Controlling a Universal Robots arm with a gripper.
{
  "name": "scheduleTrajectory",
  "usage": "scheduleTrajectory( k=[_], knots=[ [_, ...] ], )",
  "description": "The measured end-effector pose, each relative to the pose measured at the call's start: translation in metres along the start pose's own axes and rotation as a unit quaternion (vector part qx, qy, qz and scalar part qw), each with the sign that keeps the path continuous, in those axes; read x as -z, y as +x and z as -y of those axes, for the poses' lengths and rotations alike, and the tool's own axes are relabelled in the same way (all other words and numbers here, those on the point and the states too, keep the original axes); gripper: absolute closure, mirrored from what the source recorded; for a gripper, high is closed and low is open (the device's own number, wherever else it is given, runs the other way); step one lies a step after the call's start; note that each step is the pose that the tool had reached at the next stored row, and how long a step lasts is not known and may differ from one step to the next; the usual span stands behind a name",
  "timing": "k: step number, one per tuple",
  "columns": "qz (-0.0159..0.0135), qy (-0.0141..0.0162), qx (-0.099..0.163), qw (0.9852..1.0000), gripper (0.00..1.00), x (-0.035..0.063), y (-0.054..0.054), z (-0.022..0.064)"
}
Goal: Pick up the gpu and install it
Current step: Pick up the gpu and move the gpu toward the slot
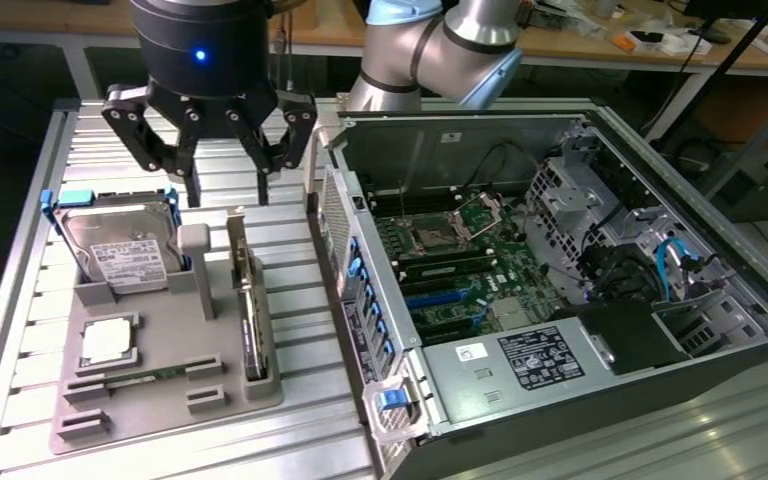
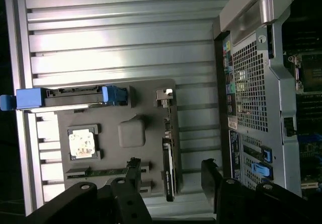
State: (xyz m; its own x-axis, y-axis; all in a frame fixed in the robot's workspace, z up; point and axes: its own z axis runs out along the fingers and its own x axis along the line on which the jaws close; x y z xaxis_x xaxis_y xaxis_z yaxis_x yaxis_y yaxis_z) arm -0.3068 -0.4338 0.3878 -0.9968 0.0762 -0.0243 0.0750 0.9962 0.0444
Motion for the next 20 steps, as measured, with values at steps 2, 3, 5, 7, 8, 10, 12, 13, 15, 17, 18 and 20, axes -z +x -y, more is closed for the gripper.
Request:
scheduleTrajectory(
  k=[2,3,5,7,8,10,12,13,15,17,18,20],
  knots=[
    [-0.0001,0.0,0.0,1.0,0.4,-0.0014,-0.001,0.0083],
    [-0.0001,0.0,0.0,1.0,0.4,-0.0023,-0.001,0.013],
    [-0.0001,0.0,0.0,1.0,0.4,-0.0053,-0.001,0.0195],
    [-0.0001,0.0,0.0,1.0,0.4,-0.0095,-0.002,0.0224],
    [-0.0001,0.0,0.0,1.0,0.4,-0.0115,-0.002,0.0233],
    [-0.0002,0.0,0.0,1.0,0.4,-0.0153,-0.003,0.0248],
    [-0.0002,0.0001,0.0,1.0,0.4,-0.0189,-0.003,0.0256],
    [-0.0002,0.0,0.0,1.0,0.4,-0.0209,-0.004,0.0258],
    [-0.0002,0.0001,0.0,1.0,0.4,-0.0245,-0.006,0.0262],
    [-0.0001,0.0,0.0,1.0,0.4,-0.0281,-0.007,0.0267],
    [-0.0001,0.0,0.0,1.0,0.4,-0.03,-0.008,0.0269],
    [-0.0002,0.0001,0.0,1.0,0.4,-0.0337,-0.009,0.0272]
  ],
)
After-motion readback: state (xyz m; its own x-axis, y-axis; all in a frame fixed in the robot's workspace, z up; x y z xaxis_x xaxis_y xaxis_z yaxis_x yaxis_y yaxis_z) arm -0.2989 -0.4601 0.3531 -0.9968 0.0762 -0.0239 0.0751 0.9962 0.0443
